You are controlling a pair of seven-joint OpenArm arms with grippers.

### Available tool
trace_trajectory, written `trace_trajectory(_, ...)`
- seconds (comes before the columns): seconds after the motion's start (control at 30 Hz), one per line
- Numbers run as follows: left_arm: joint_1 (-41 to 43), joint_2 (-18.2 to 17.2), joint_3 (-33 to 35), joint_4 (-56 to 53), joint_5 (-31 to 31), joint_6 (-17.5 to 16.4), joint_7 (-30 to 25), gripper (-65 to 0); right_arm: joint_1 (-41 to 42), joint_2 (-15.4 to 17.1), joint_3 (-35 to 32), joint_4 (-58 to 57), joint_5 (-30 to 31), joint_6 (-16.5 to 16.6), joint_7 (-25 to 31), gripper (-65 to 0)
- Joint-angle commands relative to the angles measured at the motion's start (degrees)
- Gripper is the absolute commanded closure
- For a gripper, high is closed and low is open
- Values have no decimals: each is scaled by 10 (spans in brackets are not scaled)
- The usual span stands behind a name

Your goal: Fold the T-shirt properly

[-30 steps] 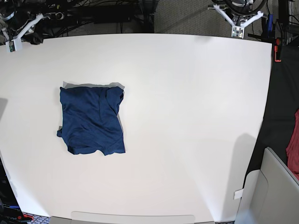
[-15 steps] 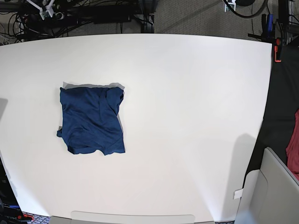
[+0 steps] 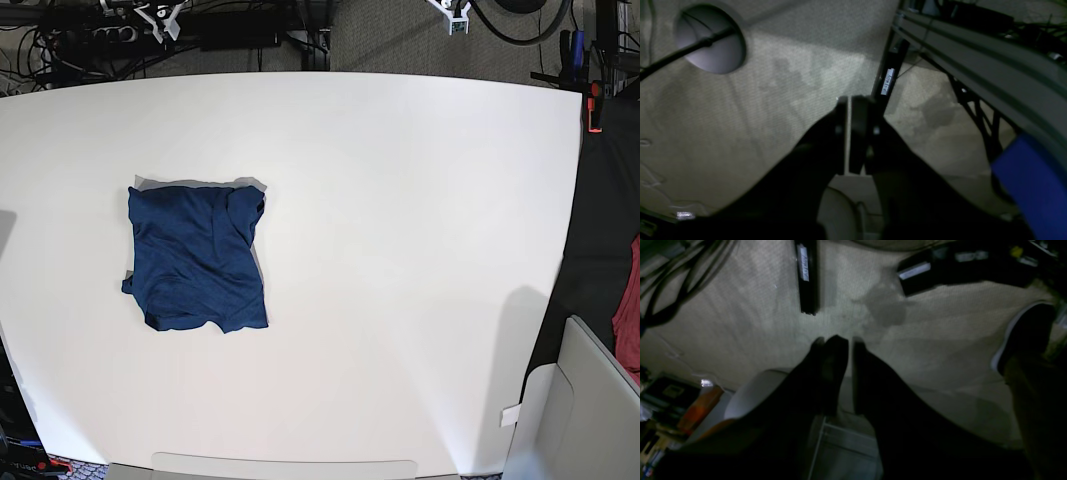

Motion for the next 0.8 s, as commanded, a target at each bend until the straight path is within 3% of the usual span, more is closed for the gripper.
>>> trace_trajectory(0.0,-9,-1,-1,-16,-2,0,-2,0,8,7,2,-12,-5,3,22,-61)
trace_trajectory(0.33,-97,2,-1,-177,-1,0,-58,0,96,-9,2,-197,-108,-5,195,-62)
trace_trajectory(0.5,-145,10,-2,-310,0,0,-158,0,132,-36,2,-272,-138,-117,275,-63)
trace_trajectory(0.6,-169,10,-2,-379,0,0,-208,0,150,-59,2,-293,-138,-182,282,-63)
trace_trajectory(0.77,-177,24,-5,-401,0,1,-232,0,157,-92,2,-292,-138,-263,282,-64)
